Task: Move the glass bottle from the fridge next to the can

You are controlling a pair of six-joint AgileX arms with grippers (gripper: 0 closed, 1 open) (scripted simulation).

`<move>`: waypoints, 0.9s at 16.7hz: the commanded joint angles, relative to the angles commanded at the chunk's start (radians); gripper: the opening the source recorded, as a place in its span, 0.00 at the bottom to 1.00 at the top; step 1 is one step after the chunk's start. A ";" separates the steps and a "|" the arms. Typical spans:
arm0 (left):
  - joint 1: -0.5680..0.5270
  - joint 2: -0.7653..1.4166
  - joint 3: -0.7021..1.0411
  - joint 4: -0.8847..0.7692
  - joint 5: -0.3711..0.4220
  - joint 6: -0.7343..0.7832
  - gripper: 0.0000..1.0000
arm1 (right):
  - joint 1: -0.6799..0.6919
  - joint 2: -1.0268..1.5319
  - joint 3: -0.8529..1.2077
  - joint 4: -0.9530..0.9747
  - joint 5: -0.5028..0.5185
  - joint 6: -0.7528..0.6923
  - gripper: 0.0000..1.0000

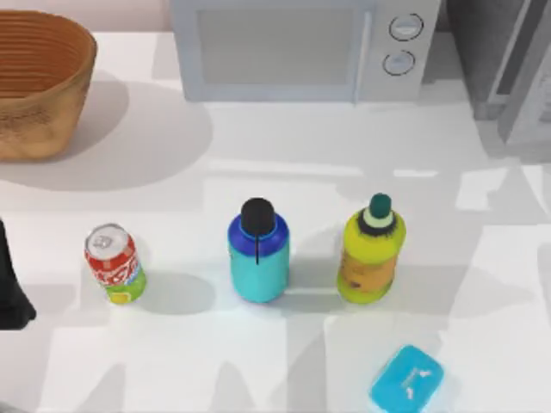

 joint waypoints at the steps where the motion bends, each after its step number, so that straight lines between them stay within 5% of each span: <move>1: 0.000 0.000 0.000 0.000 0.000 0.000 1.00 | 0.030 -0.012 -0.014 0.015 0.030 0.027 1.00; 9: 0.000 0.000 0.000 0.000 0.000 0.000 1.00 | 0.042 -0.006 -0.016 0.026 0.063 0.050 1.00; 15: 0.000 0.000 0.000 0.000 0.000 0.000 1.00 | 0.044 0.188 0.225 -0.020 0.065 0.050 1.00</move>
